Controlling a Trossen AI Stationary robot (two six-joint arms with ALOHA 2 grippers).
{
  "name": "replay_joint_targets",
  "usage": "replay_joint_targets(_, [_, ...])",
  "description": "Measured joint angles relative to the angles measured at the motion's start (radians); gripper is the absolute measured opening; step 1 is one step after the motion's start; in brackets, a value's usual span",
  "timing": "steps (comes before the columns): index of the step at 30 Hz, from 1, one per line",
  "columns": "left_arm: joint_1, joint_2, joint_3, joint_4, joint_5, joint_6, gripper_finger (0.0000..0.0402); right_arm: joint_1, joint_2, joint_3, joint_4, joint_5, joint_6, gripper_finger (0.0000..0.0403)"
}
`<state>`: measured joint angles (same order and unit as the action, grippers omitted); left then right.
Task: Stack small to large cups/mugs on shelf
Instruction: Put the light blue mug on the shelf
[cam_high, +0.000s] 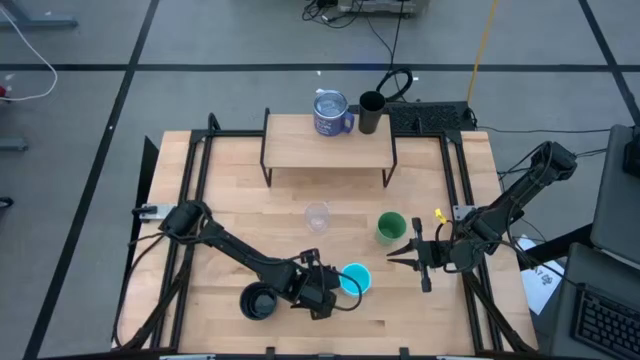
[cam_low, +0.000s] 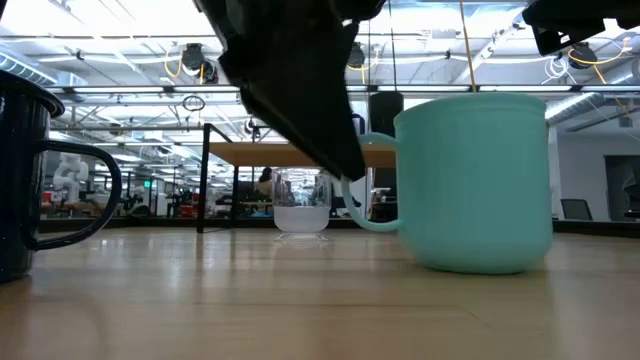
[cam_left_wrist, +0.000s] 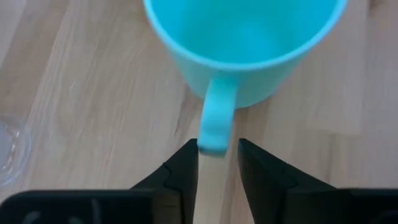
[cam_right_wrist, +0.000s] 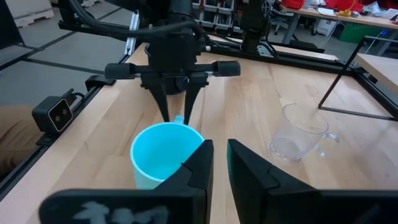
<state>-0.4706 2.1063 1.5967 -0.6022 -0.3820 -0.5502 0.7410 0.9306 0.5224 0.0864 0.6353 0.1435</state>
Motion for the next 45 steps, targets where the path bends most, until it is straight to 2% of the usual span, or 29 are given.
replay_joint_targets(8, [0.009,0.000,0.000,0.061,-0.003,0.099,0.0120,0.000,0.000,0.000,0.000,0.000,-0.016,0.0036])
replay_joint_targets(14, [0.030,0.000,0.000,0.088,0.042,0.148,0.0120,0.000,0.000,0.000,0.000,0.000,-0.025,0.0036])
replay_joint_targets(38, [0.031,0.000,0.000,0.107,0.051,0.156,0.0119,0.000,0.000,0.000,0.000,0.000,-0.033,0.0036])
replay_joint_targets(45, [0.031,0.000,0.000,0.107,0.076,0.164,0.0074,0.000,0.000,0.000,0.000,0.000,-0.033,0.0036])
